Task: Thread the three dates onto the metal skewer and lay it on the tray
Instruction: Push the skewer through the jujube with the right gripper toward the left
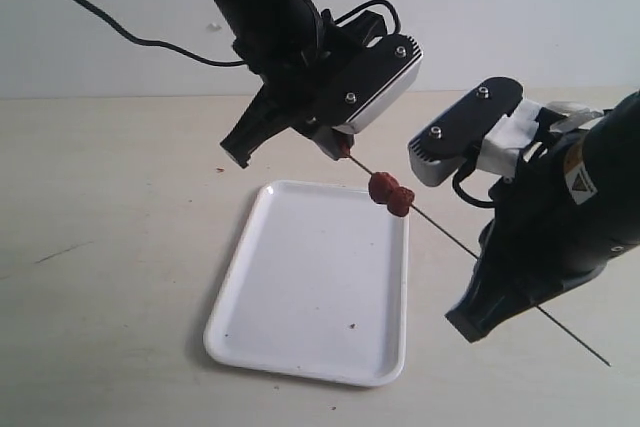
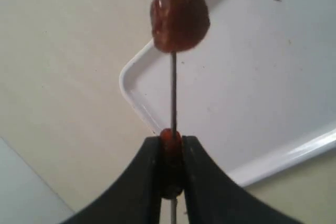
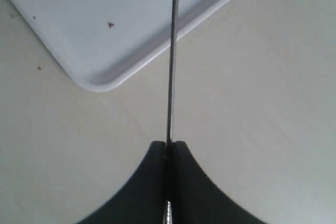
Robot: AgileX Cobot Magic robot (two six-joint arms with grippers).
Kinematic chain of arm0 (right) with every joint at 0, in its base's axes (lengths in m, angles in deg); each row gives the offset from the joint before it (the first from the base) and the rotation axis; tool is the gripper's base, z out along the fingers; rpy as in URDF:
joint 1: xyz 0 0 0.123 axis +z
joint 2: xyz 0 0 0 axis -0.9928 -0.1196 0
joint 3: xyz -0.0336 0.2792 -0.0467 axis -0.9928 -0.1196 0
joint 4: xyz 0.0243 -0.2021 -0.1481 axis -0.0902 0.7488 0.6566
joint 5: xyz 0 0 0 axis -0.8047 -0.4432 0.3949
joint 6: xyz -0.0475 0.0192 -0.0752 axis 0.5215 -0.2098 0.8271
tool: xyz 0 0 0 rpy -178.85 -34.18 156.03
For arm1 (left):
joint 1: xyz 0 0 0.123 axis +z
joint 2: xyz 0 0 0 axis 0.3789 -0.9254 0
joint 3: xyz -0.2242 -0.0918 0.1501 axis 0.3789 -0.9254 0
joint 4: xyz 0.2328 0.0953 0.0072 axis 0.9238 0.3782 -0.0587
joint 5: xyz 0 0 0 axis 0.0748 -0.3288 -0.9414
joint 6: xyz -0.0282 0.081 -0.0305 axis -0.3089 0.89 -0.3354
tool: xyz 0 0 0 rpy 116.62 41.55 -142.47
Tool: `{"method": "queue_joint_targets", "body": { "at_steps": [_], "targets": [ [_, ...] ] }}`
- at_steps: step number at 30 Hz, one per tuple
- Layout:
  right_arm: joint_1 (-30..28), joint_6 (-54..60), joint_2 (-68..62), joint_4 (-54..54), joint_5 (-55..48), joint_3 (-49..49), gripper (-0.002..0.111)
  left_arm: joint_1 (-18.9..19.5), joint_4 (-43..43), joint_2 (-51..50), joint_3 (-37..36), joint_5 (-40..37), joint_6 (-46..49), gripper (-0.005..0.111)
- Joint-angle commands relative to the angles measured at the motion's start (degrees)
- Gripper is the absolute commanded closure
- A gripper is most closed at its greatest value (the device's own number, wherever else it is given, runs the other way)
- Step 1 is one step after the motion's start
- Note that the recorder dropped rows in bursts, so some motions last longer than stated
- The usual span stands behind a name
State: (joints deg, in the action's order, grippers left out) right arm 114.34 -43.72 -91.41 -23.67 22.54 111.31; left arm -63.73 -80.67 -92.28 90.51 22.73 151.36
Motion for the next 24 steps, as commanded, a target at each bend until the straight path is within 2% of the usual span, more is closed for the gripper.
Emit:
{"method": "queue_joint_targets", "body": {
  "at_steps": [1, 24],
  "targets": [
    [0.1, 0.3, 0.1, -0.4, 9.3, 0.3, 0.108, -0.8, -5.4, 0.5, 0.4, -1.3, 0.1, 0.095],
    [0.1, 0.8, 0.1, -0.1, 9.9, 0.3, 0.108, -0.8, -7.3, 0.5, 0.4, -1.3, -1.7, 0.095]
  ]
}}
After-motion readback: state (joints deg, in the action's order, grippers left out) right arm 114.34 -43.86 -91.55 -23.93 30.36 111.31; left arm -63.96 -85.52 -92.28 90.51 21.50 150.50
